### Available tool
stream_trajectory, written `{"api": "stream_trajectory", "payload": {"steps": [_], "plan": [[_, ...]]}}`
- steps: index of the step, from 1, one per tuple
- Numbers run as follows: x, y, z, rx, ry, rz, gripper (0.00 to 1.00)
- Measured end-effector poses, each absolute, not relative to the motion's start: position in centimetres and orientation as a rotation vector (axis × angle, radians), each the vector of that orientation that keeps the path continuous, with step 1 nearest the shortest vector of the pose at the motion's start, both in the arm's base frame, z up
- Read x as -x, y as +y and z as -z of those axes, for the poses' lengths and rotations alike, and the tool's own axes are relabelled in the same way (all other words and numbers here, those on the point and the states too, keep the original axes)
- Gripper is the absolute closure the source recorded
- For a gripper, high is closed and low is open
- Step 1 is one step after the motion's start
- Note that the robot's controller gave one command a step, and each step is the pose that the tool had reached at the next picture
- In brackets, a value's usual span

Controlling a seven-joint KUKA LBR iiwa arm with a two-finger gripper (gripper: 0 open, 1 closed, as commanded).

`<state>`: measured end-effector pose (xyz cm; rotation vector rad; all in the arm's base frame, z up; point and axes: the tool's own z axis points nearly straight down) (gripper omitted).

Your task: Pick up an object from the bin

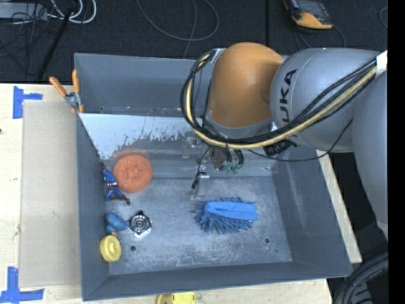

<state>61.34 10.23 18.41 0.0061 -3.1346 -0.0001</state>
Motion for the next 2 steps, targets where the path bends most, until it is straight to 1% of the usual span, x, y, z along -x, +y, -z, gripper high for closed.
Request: {"api": "stream_trajectory", "payload": {"steps": [1,2], "plan": [[-61.4,10.2,-18.9,-0.004,-3.141,0.001,0.0],[-58.4,8.6,-14.5,-0.134,-3.142,0.001,0.0]]}}
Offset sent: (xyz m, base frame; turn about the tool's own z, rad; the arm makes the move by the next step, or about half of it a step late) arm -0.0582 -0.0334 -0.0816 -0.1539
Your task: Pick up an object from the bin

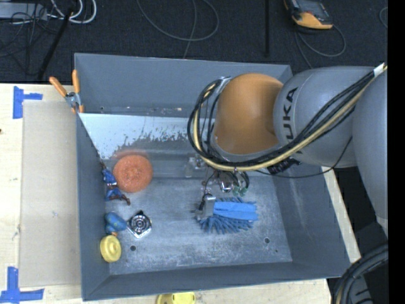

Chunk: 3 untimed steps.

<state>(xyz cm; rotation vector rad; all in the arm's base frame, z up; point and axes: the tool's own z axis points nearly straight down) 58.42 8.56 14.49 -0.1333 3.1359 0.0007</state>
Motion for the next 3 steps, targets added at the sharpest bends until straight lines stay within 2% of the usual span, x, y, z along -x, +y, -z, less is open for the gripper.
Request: {"api": "stream_trajectory", "payload": {"steps": [1,2,3], "plan": [[-57.5,4.2,-9.1,0.226,3.132,-0.001,0.0],[-52.7,-1.1,-6.9,0.096,3.142,-0.001,1.0],[-52.7,-1.1,-6.9,0.095,3.142,-0.001,1.0]]}}
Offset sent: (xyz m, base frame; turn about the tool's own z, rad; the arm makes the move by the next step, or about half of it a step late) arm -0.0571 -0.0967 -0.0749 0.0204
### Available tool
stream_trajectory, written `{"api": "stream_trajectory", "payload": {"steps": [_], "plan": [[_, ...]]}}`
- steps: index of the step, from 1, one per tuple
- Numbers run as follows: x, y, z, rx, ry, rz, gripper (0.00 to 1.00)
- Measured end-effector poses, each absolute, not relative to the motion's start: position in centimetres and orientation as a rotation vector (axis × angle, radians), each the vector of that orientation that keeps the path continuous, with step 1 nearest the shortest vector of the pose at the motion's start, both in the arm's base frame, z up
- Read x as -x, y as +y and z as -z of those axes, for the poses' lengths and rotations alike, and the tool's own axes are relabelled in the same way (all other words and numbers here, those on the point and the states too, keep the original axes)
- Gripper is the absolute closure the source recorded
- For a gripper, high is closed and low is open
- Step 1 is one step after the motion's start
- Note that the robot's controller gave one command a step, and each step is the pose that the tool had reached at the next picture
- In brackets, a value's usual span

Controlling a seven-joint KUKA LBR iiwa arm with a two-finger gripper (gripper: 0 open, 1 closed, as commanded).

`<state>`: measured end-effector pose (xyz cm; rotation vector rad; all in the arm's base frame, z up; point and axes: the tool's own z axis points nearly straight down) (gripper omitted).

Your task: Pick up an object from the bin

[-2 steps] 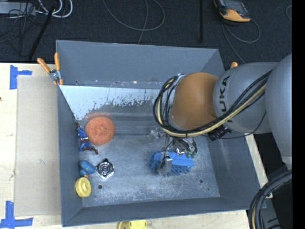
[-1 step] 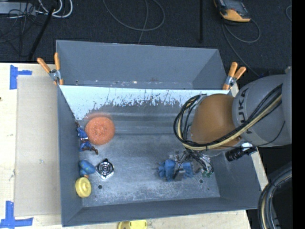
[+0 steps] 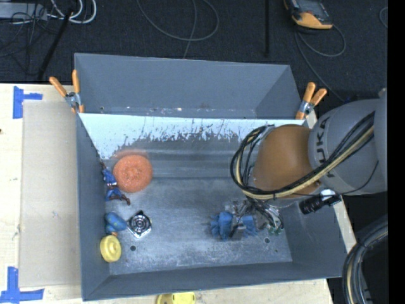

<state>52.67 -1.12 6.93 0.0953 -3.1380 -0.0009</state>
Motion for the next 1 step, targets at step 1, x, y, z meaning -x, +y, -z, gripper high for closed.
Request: {"api": "stream_trajectory", "payload": {"steps": [1], "plan": [[-58.71,-2.43,-20.82,-0.113,-3.14,0.001,1.0]]}}
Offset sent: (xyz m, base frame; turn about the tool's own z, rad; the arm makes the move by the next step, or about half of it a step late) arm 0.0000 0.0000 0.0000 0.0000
